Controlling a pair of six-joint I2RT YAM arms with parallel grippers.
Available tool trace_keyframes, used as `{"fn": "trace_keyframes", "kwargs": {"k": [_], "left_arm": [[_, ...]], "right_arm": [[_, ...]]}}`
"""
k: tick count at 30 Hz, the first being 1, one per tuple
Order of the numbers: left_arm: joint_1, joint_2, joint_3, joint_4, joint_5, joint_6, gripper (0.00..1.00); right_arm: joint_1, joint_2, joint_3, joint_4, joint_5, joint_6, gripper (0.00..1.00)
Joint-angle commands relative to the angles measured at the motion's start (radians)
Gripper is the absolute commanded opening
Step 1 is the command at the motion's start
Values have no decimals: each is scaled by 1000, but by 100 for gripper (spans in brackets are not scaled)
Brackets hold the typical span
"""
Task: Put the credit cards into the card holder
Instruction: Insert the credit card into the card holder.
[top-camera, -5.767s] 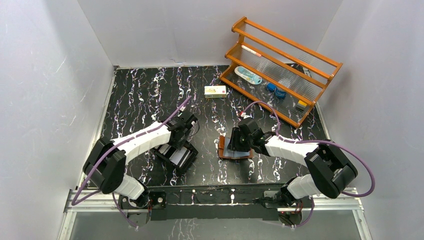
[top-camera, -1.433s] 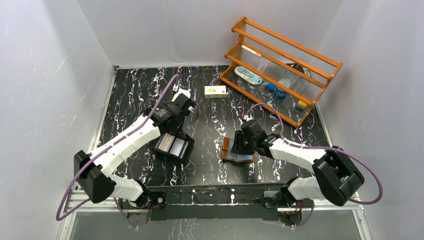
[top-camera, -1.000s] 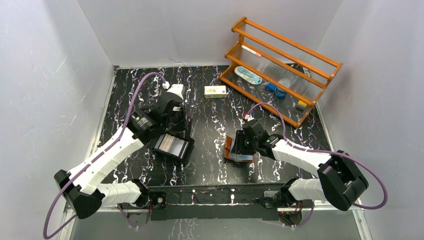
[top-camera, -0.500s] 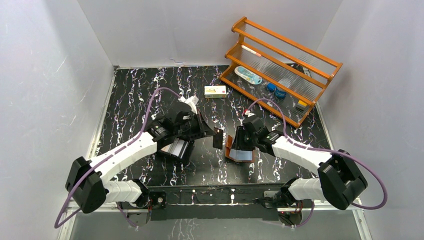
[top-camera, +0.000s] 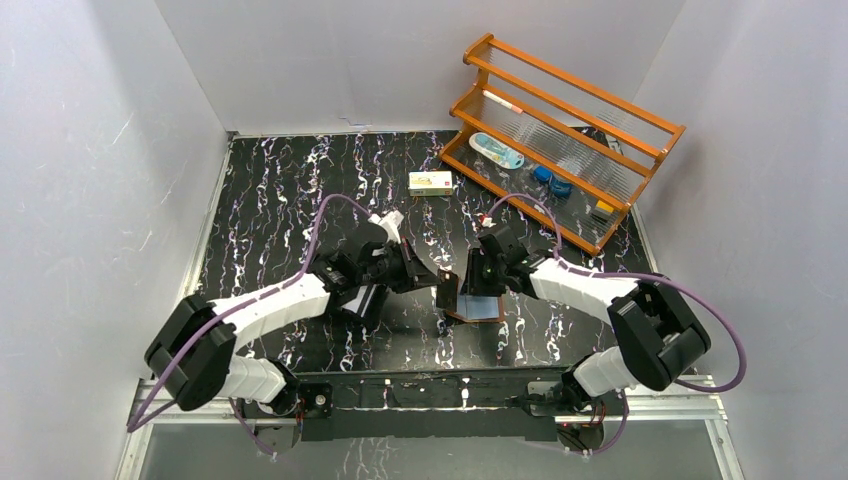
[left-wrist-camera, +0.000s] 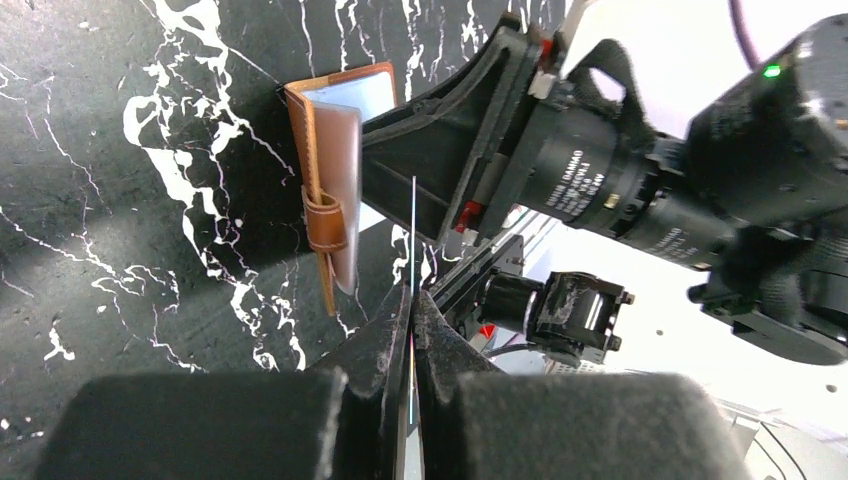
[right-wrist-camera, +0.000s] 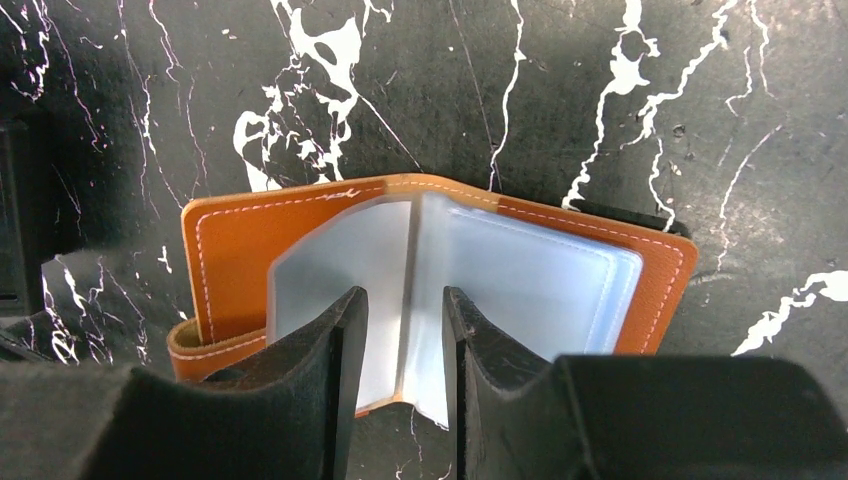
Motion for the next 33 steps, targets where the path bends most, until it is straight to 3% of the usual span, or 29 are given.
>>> {"fn": "trace_keyframes", "kwargs": {"k": [1,19,33], "left_arm": [[-9,48,-25,135,31,-13,0],[-13,194,16,37,-142,173,0],[-13,287,54,121,-105,125,0]], "right_arm": [[-5,23,56,28,-18,-2,41],[-5,-69,27,-39,20,15,41],[-5,-145,-49,-125,153,7,33]]}}
